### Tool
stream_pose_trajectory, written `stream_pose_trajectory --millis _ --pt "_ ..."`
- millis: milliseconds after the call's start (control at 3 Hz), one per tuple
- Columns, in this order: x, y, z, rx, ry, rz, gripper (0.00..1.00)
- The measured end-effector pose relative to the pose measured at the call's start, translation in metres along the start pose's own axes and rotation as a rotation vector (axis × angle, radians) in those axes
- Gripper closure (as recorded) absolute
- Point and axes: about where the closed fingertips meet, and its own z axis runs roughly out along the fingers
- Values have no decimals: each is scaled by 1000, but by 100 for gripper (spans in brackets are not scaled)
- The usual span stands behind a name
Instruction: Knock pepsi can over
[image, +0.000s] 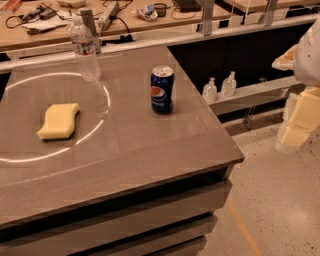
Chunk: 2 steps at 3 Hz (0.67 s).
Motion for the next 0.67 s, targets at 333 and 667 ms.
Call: stream_pose_trajectory --millis 333,667 --pt "0 0 0 0 0 0 0" --pt "-4 -7 5 -10 -79 37 0"
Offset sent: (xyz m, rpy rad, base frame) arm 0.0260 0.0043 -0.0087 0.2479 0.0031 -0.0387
